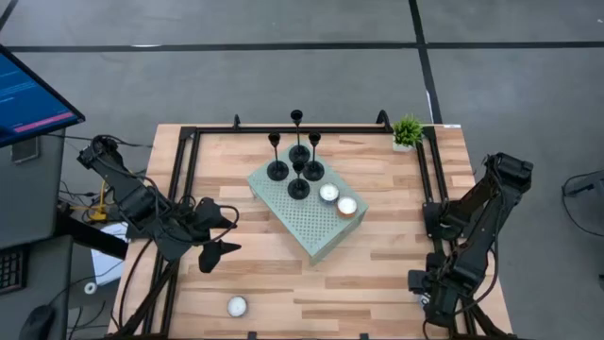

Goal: Pick & Place candle stick holders
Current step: Put the blue scented candle on the shelf

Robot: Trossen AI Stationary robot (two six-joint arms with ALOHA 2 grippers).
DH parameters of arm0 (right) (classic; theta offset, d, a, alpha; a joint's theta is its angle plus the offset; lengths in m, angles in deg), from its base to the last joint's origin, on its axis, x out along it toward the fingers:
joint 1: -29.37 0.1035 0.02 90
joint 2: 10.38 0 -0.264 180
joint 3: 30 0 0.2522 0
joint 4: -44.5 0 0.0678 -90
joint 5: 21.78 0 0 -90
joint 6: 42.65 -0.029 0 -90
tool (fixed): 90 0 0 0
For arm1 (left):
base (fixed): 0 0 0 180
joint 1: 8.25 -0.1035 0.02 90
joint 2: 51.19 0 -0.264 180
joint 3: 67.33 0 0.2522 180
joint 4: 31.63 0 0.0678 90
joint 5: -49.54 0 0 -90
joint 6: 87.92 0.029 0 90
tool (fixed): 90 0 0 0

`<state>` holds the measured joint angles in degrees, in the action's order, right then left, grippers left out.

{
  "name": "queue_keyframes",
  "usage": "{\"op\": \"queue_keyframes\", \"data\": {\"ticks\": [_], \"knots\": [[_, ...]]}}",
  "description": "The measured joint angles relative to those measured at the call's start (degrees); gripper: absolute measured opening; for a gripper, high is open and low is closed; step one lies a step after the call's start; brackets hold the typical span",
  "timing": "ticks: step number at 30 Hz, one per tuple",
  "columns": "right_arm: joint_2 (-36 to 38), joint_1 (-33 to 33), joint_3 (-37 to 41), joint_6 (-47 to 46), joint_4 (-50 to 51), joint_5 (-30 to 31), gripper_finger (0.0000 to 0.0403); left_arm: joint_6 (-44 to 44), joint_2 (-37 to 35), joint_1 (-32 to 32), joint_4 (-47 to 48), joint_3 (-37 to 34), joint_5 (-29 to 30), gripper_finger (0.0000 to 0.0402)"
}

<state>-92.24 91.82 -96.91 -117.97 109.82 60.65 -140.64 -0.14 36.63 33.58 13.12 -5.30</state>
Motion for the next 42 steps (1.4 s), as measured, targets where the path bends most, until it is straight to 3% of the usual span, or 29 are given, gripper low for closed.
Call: {"op": "queue_keyframes", "data": {"ticks": [20, 33, 42], "knots": [[-0.01, 0.36, 9.34, -4.31, -13.04, 0.15, 0.0359, 0.01, 0.0, 0.0, -0.03, 0.0, 0.61, 0.03], [-9.9, 3.43, 8.89, -7.51, -19.29, -4.27, 0.0357, 0.4, -0.32, 0.0, -0.03, 0.02, 0.39, 0.03], [-10.81, 3.35, 6.59, -6.43, -16.24, -2.97, 0.0277, 1.34, -1.6, 0.0, -0.03, 0.05, 0.41, 0.03]]}}
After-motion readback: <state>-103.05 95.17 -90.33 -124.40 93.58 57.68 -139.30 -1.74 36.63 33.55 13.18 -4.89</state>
